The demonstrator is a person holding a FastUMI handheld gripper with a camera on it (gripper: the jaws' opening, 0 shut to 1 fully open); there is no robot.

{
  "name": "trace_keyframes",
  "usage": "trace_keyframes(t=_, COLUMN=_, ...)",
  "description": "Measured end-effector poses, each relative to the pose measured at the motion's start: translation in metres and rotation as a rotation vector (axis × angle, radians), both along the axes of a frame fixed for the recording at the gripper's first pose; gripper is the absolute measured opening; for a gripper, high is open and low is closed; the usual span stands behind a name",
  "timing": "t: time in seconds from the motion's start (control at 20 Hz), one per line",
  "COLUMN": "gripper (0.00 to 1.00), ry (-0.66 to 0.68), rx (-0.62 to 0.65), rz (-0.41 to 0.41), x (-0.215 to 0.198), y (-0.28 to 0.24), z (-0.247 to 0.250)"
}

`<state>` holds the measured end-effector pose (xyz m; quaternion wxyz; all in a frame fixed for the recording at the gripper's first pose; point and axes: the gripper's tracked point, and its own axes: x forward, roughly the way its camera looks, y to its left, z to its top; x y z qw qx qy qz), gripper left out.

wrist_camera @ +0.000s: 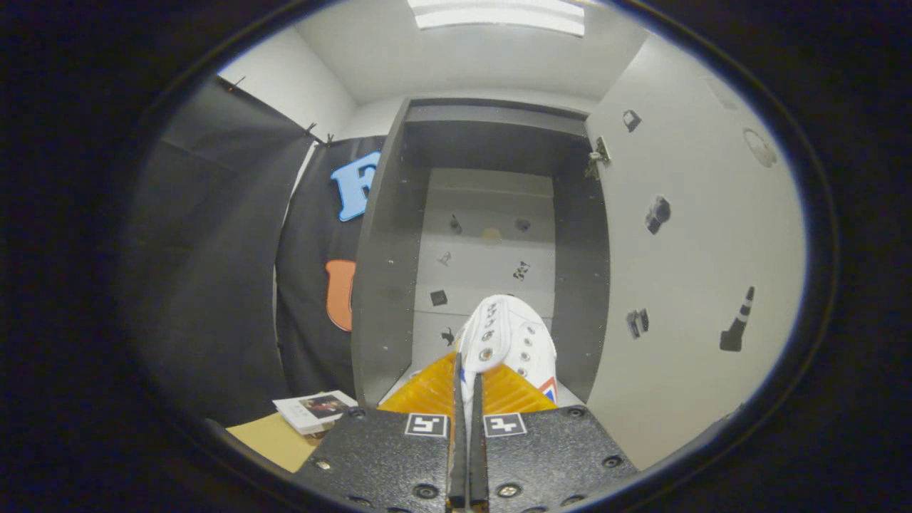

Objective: Open the shoe cabinet door, grab the shoes and put them into the shoe cabinet, then close the shoe cabinet door.

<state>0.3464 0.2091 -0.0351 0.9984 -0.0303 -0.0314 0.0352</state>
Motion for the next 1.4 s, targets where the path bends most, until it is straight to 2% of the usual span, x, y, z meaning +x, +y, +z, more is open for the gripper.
trace_keyframes(t=0.15, gripper=0.06, ry=0.011, rx=-0.012, rz=-0.051, x=0.037, y=-0.010, z=0.008)
trace_keyframes(t=0.5, gripper=0.07, ry=0.008, rx=-0.158, rz=-0.122, x=0.123, y=-0.037, z=-0.002)
trace_keyframes(t=0.75, gripper=0.08, ry=0.087, rx=-0.201, rz=-0.093, x=0.177, y=-0.041, z=-0.040)
trace_keyframes(t=0.9, gripper=0.08, ry=0.150, rx=-0.259, rz=-0.093, x=0.211, y=-0.046, z=-0.071)
trace_keyframes(t=1.05, gripper=0.09, ry=0.158, rx=-0.330, rz=-0.089, x=0.238, y=-0.053, z=-0.088)
trace_keyframes(t=1.15, gripper=0.14, ry=0.193, rx=-0.367, rz=-0.079, x=0.246, y=-0.059, z=-0.102)
trace_keyframes(t=1.25, gripper=0.18, ry=0.291, rx=-0.325, rz=-0.049, x=0.251, y=-0.060, z=-0.129)
trace_keyframes(t=1.3, gripper=0.20, ry=0.296, rx=-0.313, rz=-0.057, x=0.252, y=-0.064, z=-0.132)
trace_keyframes(t=1.35, gripper=0.32, ry=0.244, rx=-0.309, rz=-0.078, x=0.254, y=-0.070, z=-0.122)
trace_keyframes(t=1.4, gripper=0.38, ry=0.219, rx=-0.276, rz=-0.074, x=0.250, y=-0.066, z=-0.114)
